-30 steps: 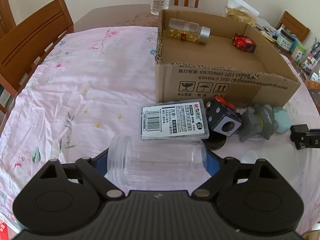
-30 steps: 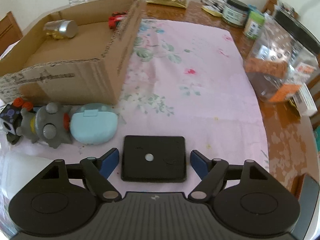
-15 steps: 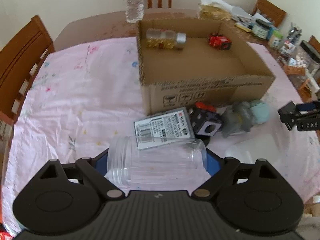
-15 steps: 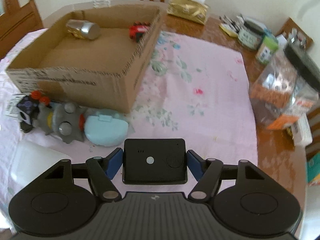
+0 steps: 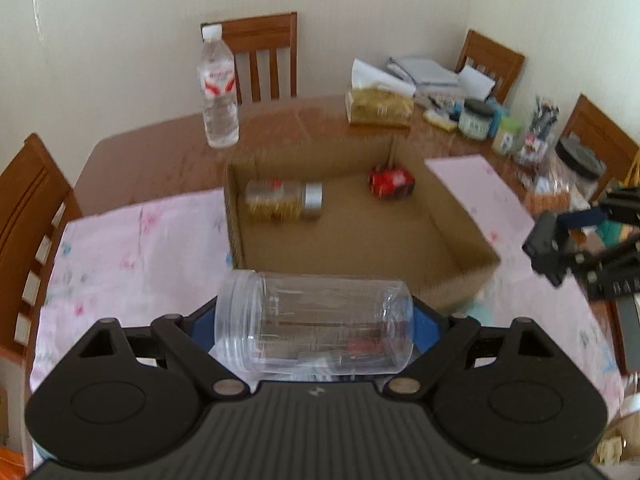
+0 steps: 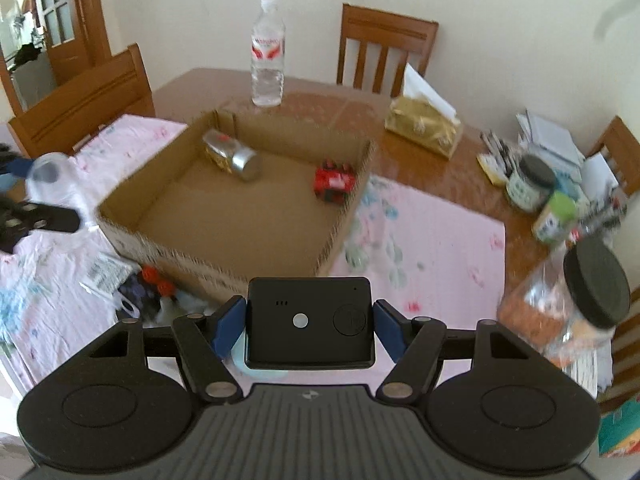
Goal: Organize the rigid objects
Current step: 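Place the cylinder in the box with left tool while right tool drops the black case inside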
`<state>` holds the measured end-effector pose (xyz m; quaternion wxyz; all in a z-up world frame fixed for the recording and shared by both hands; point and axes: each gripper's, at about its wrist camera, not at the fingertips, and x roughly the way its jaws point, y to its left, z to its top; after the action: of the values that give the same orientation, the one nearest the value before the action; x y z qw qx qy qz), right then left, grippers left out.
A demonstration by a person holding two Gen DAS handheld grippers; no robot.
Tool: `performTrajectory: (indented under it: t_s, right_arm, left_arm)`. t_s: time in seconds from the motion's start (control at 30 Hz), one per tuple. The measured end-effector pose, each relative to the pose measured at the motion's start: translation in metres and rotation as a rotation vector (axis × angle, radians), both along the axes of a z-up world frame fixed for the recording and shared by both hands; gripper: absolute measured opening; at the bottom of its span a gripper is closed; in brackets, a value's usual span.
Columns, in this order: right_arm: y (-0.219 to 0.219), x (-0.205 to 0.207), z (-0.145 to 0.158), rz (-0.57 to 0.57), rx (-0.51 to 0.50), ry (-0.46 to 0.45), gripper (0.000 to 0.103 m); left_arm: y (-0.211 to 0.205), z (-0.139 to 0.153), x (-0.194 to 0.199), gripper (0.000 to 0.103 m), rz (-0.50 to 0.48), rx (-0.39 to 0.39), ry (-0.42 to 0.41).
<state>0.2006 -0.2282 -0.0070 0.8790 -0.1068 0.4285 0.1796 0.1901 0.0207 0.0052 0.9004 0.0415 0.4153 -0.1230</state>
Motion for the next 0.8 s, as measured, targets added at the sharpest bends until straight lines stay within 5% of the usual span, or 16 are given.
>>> performTrajectory:
  t_s: [0.3, 0.43, 0.8]
  right_arm:
    - [0.017, 0.019, 0.015, 0.038, 0.021, -0.038, 0.074]
    - [0.025, 0.029, 0.013, 0.044, 0.029, -0.034, 0.074]
    - [0.055, 0.075, -0.004, 0.082, 0.003, 0.003, 0.074]
  left_arm:
    - [-0.012, -0.016, 0.042, 0.095, 0.033, -0.010, -0.042]
    - [-0.014, -0.020, 0.037, 0.099, 0.041, 0.047, -0.088]
    - [0.010, -0.023, -0.008, 0.099, 0.165, 0.015, -0.053]
